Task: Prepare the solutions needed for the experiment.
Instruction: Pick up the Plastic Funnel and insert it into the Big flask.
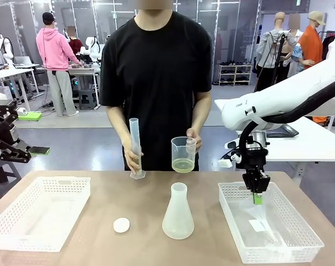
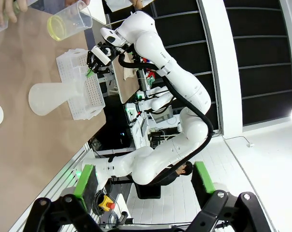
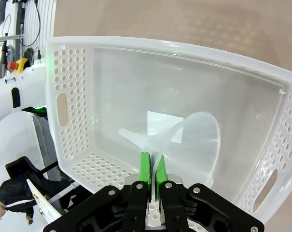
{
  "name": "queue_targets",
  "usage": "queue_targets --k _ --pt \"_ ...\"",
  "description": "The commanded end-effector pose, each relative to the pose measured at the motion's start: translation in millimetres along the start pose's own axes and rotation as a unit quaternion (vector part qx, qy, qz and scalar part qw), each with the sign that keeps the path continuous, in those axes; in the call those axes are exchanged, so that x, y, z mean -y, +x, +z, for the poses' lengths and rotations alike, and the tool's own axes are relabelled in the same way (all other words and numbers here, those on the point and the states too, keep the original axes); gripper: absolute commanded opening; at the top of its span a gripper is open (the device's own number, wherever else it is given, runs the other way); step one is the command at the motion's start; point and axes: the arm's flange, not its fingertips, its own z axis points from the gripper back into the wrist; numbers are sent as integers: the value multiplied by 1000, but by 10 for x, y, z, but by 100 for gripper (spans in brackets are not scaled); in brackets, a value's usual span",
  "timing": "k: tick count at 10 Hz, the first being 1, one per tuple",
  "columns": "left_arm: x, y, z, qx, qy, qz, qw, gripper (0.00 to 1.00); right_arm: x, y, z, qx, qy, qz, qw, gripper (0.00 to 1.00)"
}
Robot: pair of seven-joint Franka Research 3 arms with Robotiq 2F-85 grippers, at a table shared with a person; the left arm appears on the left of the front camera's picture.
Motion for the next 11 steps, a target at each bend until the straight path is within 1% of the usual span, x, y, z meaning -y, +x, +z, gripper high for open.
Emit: queue_targets --k 1,3,4,5,6,9,11 --pt "16 -9 -9 -1 -9 -4 1000 100 45 -6 40 -11 6 -11 1000 0" --pt "16 -9 -9 -1 -9 -4 1000 100 42 -7 50 -4 14 -12 1000 0" --pt "16 -9 -9 -1 -9 -4 1000 100 -28 9 100 8 23 -39 999 0" --pt "16 -9 -9 -1 -9 -4 1000 100 -139 42 174 8 14 -44 999 0" --pt "16 -9 -9 -1 -9 -4 1000 100 -284 80 292 15 -9 -63 998 0" --pt "16 -9 -9 -1 -9 -4 1000 100 -874 298 746 -1 -98 -104 990 0" --pt "16 -9 -9 -1 -9 -4 1000 100 -1352 491 1059 -30 -178 -109 978 0"
